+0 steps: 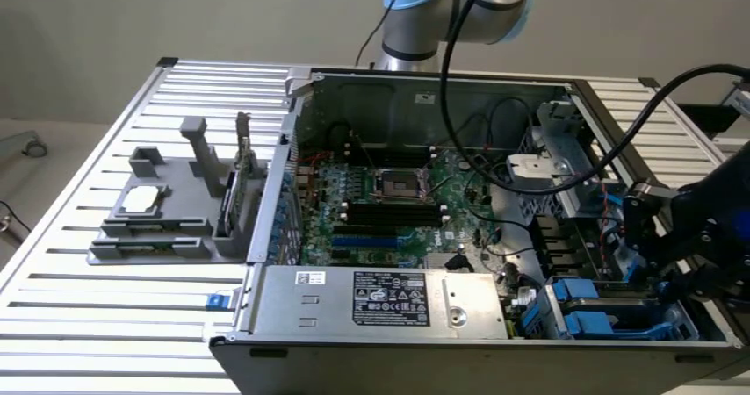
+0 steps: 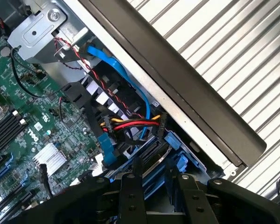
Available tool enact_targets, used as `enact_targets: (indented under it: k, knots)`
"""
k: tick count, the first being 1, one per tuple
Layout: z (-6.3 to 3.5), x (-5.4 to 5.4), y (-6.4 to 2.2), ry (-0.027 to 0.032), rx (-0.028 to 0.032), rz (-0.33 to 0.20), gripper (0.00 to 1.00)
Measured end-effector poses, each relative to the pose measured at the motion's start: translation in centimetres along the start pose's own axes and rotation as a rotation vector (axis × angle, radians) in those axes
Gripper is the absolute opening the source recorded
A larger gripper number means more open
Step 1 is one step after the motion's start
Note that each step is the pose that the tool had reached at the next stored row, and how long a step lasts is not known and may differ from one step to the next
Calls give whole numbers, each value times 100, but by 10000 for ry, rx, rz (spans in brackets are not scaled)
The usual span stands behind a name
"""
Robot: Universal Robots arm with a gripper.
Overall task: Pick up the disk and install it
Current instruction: 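Insert the first disk wire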
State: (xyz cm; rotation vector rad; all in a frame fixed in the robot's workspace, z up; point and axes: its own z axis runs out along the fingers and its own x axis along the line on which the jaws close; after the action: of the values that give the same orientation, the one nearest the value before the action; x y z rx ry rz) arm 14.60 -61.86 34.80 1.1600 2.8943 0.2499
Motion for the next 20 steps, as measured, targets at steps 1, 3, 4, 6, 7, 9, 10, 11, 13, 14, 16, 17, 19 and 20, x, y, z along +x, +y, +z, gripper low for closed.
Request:
enact_targets:
  k: [1, 3, 4, 6, 7, 9, 10, 11, 13, 14, 16, 17, 19, 20]
  knots:
    - [3, 9, 10, 10, -11, 5, 33]
    - [13, 20, 29, 45, -50, 12, 33]
    - [21, 18, 39, 66, -72, 17, 33]
    - [34, 0, 69, 92, -103, 28, 33]
    - [40, -13, 86, 101, -113, 37, 33]
    - [48, -30, 112, 103, -122, 71, 33]
    - [54, -35, 118, 103, -126, 90, 33]
    - [57, -37, 118, 104, -129, 100, 33]
    - [63, -41, 123, 102, -131, 116, 33]
    - [66, -41, 125, 100, -133, 135, 33]
    - [72, -34, 133, 90, -136, 202, 33]
    - [75, -29, 139, 84, -139, 238, 33]
    - [81, -19, 152, 73, -141, 299, 33]
    - [85, -16, 161, 69, -142, 326, 33]
